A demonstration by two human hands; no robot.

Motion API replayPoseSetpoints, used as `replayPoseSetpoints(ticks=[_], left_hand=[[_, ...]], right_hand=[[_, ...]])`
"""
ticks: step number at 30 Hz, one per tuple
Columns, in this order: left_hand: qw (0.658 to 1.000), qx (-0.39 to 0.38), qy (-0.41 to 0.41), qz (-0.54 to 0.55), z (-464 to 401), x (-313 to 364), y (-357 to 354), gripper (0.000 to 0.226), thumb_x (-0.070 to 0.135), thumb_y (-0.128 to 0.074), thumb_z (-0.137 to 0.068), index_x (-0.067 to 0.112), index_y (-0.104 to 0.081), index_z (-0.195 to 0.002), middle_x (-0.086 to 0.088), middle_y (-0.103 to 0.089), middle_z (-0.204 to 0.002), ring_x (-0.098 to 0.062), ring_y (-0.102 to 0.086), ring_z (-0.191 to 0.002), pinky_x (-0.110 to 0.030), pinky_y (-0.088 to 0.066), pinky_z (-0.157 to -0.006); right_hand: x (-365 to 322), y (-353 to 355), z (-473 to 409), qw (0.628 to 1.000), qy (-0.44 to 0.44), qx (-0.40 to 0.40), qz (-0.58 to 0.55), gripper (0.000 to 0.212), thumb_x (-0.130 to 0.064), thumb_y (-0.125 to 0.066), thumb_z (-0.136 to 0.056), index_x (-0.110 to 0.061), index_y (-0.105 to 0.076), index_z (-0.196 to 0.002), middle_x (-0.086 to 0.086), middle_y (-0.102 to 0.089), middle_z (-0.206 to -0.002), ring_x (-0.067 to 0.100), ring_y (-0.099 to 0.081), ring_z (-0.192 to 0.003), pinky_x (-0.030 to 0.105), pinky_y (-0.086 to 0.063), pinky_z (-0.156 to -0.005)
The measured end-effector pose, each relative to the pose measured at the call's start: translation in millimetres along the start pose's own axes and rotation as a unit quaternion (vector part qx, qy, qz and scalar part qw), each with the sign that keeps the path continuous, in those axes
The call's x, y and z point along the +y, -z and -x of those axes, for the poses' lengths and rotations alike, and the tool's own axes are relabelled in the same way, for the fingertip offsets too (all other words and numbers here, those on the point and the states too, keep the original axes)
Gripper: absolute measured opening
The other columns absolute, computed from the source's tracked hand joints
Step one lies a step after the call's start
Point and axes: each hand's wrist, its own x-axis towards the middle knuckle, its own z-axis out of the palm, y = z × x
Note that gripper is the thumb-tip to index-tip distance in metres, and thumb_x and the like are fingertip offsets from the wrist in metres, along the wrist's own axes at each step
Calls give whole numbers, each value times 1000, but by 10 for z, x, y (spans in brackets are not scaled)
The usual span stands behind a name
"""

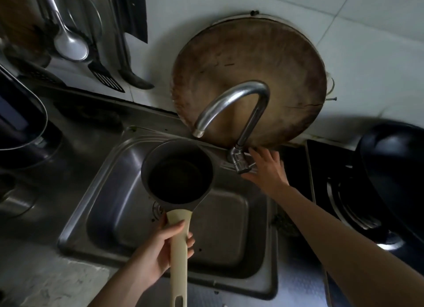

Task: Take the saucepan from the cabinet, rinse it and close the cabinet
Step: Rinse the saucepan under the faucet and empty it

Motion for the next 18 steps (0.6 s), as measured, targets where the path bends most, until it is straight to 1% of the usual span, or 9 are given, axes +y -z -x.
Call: replayPoseSetpoints(ticks=[1, 3, 4, 6, 8, 10, 12, 14, 18], left_hand=[[1000, 4, -2, 5, 16, 4, -11, 47, 14, -69, -62, 16, -58, -108, -10, -65, -60, -21, -65, -52, -39, -53, -64], [1000, 18, -8, 17, 38, 13, -34, 44, 12, -66, -65, 12, -57, -108, -11, -62, -60, -20, -59, -48, -37, -49, -60], [999, 29, -8, 24, 45, 20, -48, 39, 11, -64, -69, 11, -57, -107, -11, -60, -60, -20, -57, -46, -35, -48, -57], [998, 55, 0, 34, 48, 31, -61, 21, 8, -59, -81, 8, -56, -102, -11, -59, -54, -18, -54, -39, -30, -47, -45], [996, 79, 9, 32, 38, 46, -48, 8, 10, -54, -88, 4, -54, -94, -10, -57, -49, -16, -52, -33, -23, -44, -36], [995, 94, 6, 18, 2, 66, -18, 8, 10, -51, -91, 1, -51, -92, -9, -54, -50, -14, -49, -30, -19, -41, -32], [995, 99, 2, 0, -32, 92, 0, 10, 9, -47, -93, 0, -45, -95, -11, -49, -55, -13, -46, -27, -18, -38, -30], [994, 105, 5, -15, -67, 110, 2, 12, 12, -47, -94, 0, -43, -94, -12, -47, -58, -13, -44, -25, -18, -38, -29], [995, 93, 28, -36, -95, 153, -64, 27, 17, -45, -95, -1, -45, -76, -7, -52, -40, -13, -43, -22, -17, -38, -27]], right_hand=[[34, -16, -69, 1000, 9, -8, 18, 79, -46, -72, -73, -21, -39, -140, 6, -38, -144, 33, -28, -129, 48, -33, -104], [72, -42, -178, 999, 16, -35, 38, 79, -49, -71, -71, -21, -41, -139, 4, -39, -144, 32, -25, -132, 47, -30, -106], [79, -50, -216, 997, 18, -53, 50, 77, -51, -70, -72, -21, -43, -137, 4, -42, -142, 31, -25, -133, 45, -30, -106], [84, -73, -270, 992, 32, -81, 87, 67, -51, -68, -74, -20, -50, -131, 4, -51, -133, 28, -29, -131, 40, -33, -104], [79, -106, -303, 989, 43, -87, 115, 57, -49, -65, -78, -19, -54, -125, 5, -57, -127, 27, -35, -128, 38, -36, -101], [63, -139, -324, 987, 41, -86, 133, 54, -47, -62, -80, -17, -54, -124, 7, -58, -125, 28, -38, -126, 40, -38, -99], [38, -172, -342, 983, 31, -93, 158, 53, -45, -61, -82, -13, -54, -124, 10, -57, -125, 30, -37, -126, 42, -39, -100], [3, -205, -356, 979, 15, -98, 178, 51, -43, -56, -85, -11, -53, -125, 11, -55, -127, 31, -36, -127, 42, -38, -101], [-35, -259, -371, 977, -10, -87, 194, 40, -36, -48, -92, -13, -53, -124, 12, -54, -128, 31, -39, -124, 40, -39, -99]])
